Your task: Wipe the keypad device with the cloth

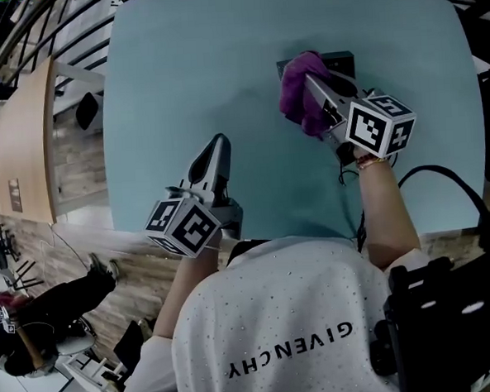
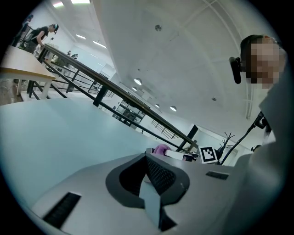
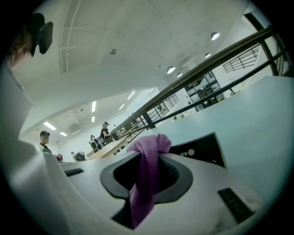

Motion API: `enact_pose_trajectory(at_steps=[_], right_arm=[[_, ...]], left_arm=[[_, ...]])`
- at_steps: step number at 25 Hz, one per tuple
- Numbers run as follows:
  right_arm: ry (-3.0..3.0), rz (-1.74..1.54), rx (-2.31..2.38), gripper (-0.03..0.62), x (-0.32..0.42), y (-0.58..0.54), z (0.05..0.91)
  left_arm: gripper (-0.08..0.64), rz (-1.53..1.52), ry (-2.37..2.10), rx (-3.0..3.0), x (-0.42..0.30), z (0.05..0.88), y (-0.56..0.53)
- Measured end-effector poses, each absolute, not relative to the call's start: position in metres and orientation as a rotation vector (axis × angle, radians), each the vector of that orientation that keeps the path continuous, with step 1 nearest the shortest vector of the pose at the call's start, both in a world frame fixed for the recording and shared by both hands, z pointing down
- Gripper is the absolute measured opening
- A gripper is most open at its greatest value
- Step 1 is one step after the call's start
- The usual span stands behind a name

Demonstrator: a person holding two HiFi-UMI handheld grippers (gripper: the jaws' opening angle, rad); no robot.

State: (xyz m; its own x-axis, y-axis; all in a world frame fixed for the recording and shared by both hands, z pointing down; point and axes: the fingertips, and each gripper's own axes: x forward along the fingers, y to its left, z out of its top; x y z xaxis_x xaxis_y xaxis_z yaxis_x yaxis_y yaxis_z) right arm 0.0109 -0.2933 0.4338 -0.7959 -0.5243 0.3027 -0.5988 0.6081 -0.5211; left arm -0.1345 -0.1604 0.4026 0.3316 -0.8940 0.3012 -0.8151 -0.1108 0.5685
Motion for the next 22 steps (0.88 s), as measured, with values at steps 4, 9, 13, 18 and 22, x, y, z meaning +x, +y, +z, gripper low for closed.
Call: enact_pose_trajectory(at_steps=[4, 9, 13, 18, 22], right_arm=[[-2.707, 1.045, 1.044, 0.071, 0.032, -0.304, 0.433], [-2.71, 1.21, 1.115, 0.071, 0.057, -0.312, 0.43], [-2.716, 1.216, 1.173, 0.071, 0.07, -0.316, 0.427], [-2.694, 1.231, 1.286, 0.071, 0.093, -0.32, 0.429], [-2.65, 1.271, 1.367, 0.071, 0.113, -0.323, 0.437]], left_arm=[[0.0, -0.161, -1.478, 1.941, -0.13, 0.401, -0.167], [0.0, -0.152, -1.459, 1.959, -0.121, 0.396, -0.17], [0.0, -0.149, -1.448, 1.967, -0.117, 0.395, -0.171], [0.0, -0.137, -1.424, 1.985, -0.112, 0.391, -0.174], [0.0, -0.139, -1.409, 1.989, -0.107, 0.393, -0.18]])
